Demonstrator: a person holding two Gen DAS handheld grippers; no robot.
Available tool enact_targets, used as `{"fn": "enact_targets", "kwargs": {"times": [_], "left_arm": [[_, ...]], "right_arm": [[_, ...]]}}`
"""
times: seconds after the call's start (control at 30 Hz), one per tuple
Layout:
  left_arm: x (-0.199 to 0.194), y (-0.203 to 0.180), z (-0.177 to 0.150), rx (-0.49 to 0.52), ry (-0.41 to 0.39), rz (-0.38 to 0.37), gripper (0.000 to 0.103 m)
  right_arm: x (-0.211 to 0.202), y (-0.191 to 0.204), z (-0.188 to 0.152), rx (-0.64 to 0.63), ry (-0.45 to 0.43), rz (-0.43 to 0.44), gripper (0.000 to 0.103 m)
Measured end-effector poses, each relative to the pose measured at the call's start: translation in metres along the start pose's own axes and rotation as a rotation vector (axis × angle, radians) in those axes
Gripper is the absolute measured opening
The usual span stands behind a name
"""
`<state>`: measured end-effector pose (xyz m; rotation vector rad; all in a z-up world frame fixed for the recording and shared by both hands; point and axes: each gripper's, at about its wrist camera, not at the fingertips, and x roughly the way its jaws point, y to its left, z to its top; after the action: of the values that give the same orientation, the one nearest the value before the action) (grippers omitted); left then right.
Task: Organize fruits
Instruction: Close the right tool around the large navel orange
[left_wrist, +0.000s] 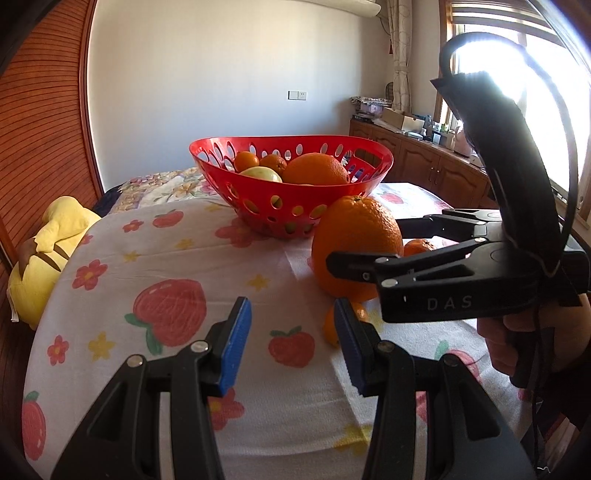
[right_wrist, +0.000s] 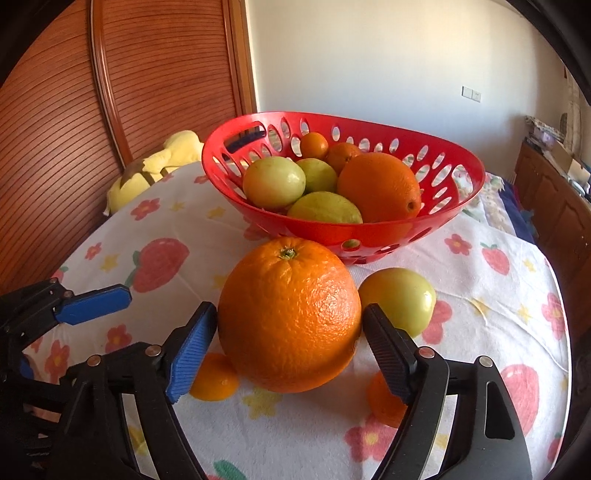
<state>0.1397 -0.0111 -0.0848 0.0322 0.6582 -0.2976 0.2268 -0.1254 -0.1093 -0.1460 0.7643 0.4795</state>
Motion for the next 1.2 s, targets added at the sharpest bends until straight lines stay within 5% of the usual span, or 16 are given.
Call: {"fn": "enact_targets", "kwargs": {"times": [1.2], "left_arm": [[0.015,-0.019,-0.002,0.058,0.093,-0.08,0.046]], "right_arm": [[-0.041,-0.019,-0.022,0.107,-0.073,0.077,0.08]]}}
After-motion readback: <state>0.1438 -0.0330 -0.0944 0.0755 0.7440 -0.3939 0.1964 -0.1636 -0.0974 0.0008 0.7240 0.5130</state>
